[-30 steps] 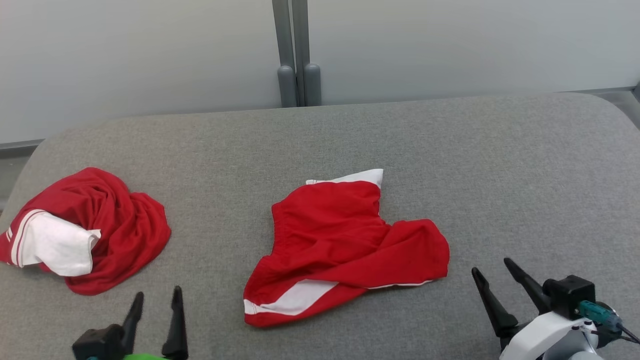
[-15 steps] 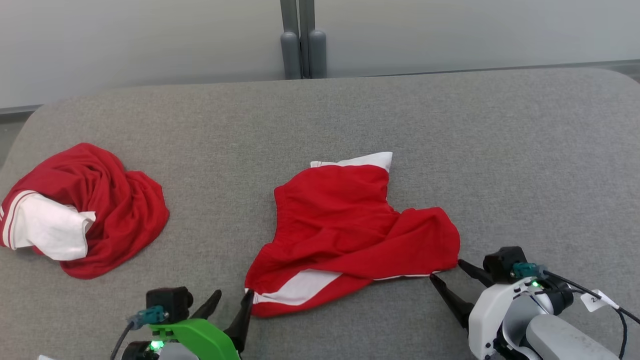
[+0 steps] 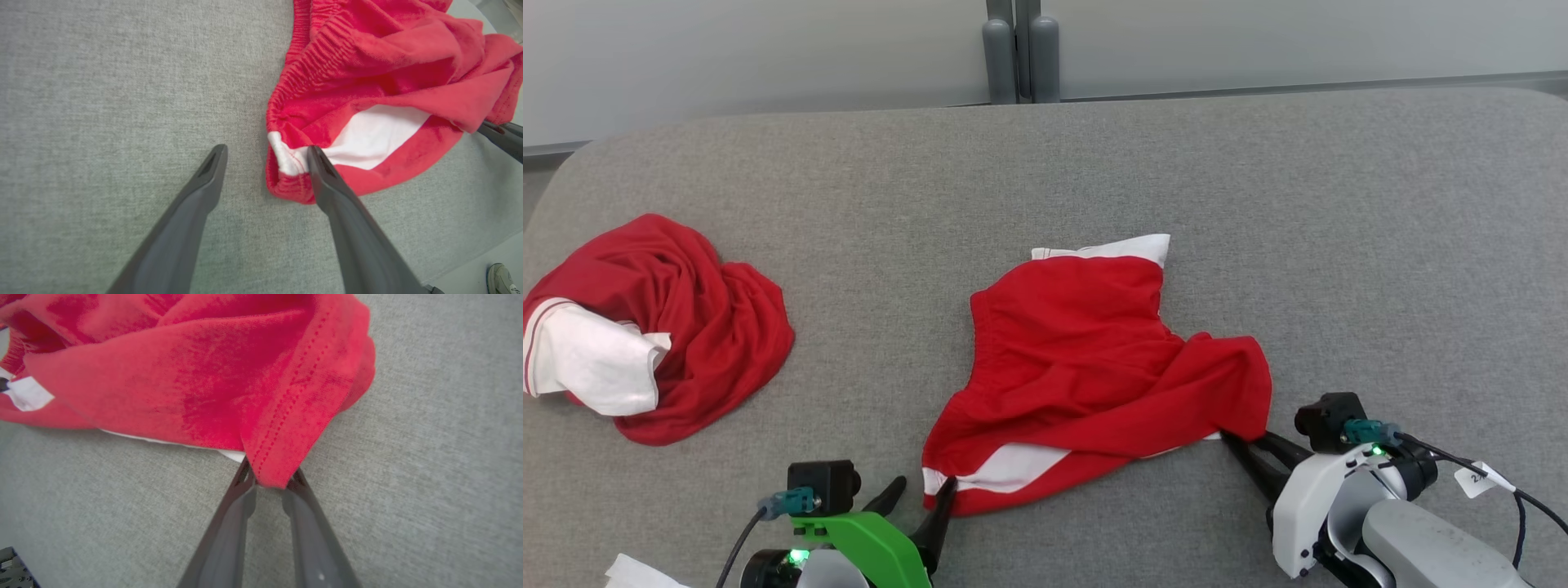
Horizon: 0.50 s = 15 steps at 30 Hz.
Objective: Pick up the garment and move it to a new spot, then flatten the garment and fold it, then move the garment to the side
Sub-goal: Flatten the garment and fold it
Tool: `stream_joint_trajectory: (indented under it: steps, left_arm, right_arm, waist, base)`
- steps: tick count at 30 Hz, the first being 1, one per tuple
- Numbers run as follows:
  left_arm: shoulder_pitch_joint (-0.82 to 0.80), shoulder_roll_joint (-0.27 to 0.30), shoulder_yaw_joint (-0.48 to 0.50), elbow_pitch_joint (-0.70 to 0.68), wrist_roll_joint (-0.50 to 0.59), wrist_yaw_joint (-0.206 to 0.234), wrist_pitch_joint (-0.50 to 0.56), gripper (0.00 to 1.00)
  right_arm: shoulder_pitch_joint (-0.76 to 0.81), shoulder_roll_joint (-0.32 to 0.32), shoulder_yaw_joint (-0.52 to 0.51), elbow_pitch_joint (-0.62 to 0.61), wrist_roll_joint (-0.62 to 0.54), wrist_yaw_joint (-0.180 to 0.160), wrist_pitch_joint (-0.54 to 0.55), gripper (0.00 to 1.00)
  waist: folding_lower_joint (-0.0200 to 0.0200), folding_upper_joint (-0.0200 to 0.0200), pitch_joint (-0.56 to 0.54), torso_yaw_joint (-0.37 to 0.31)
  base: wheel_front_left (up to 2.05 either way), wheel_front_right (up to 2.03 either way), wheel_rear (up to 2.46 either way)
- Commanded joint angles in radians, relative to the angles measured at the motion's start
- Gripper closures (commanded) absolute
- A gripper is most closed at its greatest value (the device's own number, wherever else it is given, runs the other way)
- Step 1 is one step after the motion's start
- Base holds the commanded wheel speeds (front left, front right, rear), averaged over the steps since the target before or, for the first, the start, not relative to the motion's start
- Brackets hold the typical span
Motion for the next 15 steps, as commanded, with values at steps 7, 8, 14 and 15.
stream_joint_trajectory:
  steps: [7, 8, 14, 15]
  left_arm:
    - [-0.015, 0.021, -0.012, 0.005, -0.035, -0.005, -0.018, 1.00]
    - [-0.010, 0.025, -0.010, -0.002, -0.043, -0.005, -0.028, 1.00]
    - [0.039, 0.053, -0.015, -0.058, -0.073, -0.005, -0.043, 1.00]
    - [0.046, 0.059, -0.013, -0.073, -0.078, -0.005, -0.046, 1.00]
  right_arm:
    - [-0.027, -0.011, 0.061, 0.025, 0.050, -0.001, -0.034, 1.00]
    - [-0.025, -0.017, 0.065, 0.022, 0.057, -0.001, -0.039, 1.00]
    - [0.008, -0.055, 0.076, -0.036, 0.112, -0.001, -0.042, 1.00]
    - [0.014, -0.064, 0.079, -0.056, 0.124, -0.001, -0.037, 1.00]
  waist:
    - [0.0000, 0.0000, -0.008, -0.008]
    - [0.0000, 0.0000, -0.013, -0.008]
    - [0.0000, 0.0000, -0.046, -0.005]
    - [0.0000, 0.0000, -0.053, -0.006]
  base:
    - [0.00, 0.00, 0.00]
    - [0.00, 0.00, 0.00]
    - [0.00, 0.00, 0.00]
    - [0.00, 0.00, 0.00]
